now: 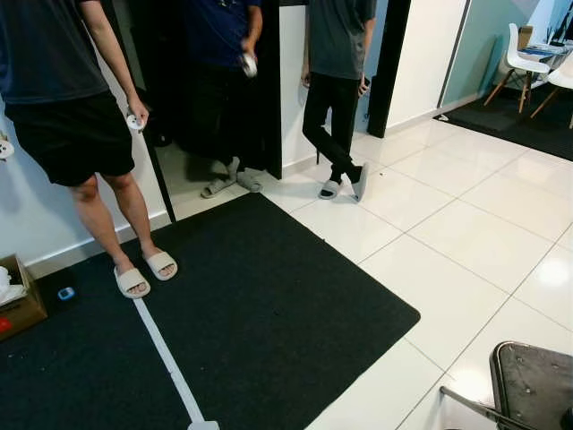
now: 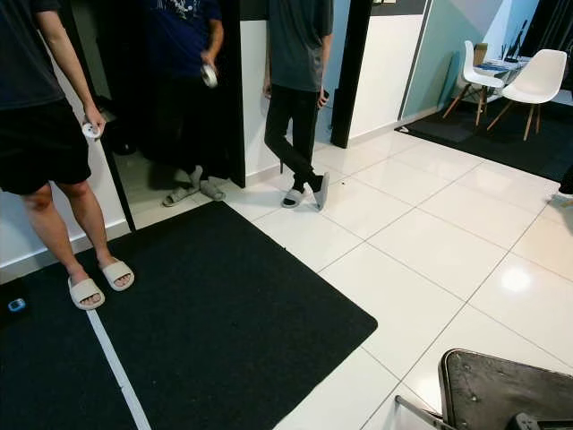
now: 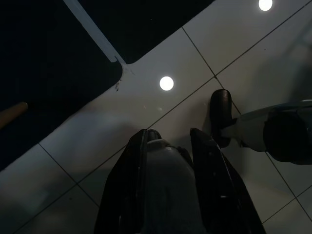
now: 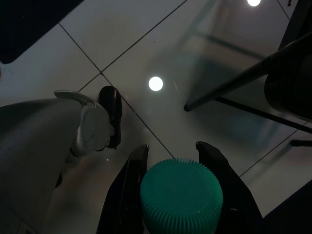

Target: Restocking fridge

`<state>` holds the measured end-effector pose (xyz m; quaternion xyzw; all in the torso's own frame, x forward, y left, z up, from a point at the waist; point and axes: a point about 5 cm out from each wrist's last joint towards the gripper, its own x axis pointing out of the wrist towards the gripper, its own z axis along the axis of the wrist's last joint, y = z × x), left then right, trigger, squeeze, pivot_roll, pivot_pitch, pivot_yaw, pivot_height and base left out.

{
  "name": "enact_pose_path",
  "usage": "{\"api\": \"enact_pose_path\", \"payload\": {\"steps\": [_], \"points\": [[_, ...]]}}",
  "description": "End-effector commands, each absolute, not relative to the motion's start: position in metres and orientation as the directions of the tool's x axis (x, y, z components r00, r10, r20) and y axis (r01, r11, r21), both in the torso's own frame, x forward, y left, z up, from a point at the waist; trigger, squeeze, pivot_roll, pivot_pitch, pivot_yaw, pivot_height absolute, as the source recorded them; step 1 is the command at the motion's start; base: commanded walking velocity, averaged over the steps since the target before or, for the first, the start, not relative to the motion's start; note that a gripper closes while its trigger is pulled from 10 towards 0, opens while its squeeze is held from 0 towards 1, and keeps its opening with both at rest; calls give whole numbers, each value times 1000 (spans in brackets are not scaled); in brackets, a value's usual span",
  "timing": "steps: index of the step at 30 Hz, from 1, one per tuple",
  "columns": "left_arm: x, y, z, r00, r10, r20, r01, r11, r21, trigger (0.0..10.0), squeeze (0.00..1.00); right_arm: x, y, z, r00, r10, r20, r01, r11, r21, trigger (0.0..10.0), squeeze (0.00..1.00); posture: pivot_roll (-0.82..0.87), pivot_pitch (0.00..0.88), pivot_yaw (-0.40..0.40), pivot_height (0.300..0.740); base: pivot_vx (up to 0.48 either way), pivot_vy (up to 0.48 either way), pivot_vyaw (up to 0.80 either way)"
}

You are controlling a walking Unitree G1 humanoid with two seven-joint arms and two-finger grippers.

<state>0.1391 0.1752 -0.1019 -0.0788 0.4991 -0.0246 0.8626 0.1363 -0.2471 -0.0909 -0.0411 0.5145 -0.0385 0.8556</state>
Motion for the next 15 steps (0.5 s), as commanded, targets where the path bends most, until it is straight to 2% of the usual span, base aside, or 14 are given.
{"api": "enact_pose_path", "payload": {"steps": [1, 15], "points": [[135, 178, -103, 488, -118, -865, -42, 986, -158, 10000, 0, 134, -250, -91, 461, -119, -880, 37, 993, -115, 10000, 0, -68, 0, -4, 740, 259, 0, 0], [134, 178, -103, 488, -119, -865, -43, 986, -160, 10000, 0, 133, -250, -91, 459, -116, -881, 35, 993, -112, 10000, 0, -68, 0, -8, 740, 281, 0, 0]]}}
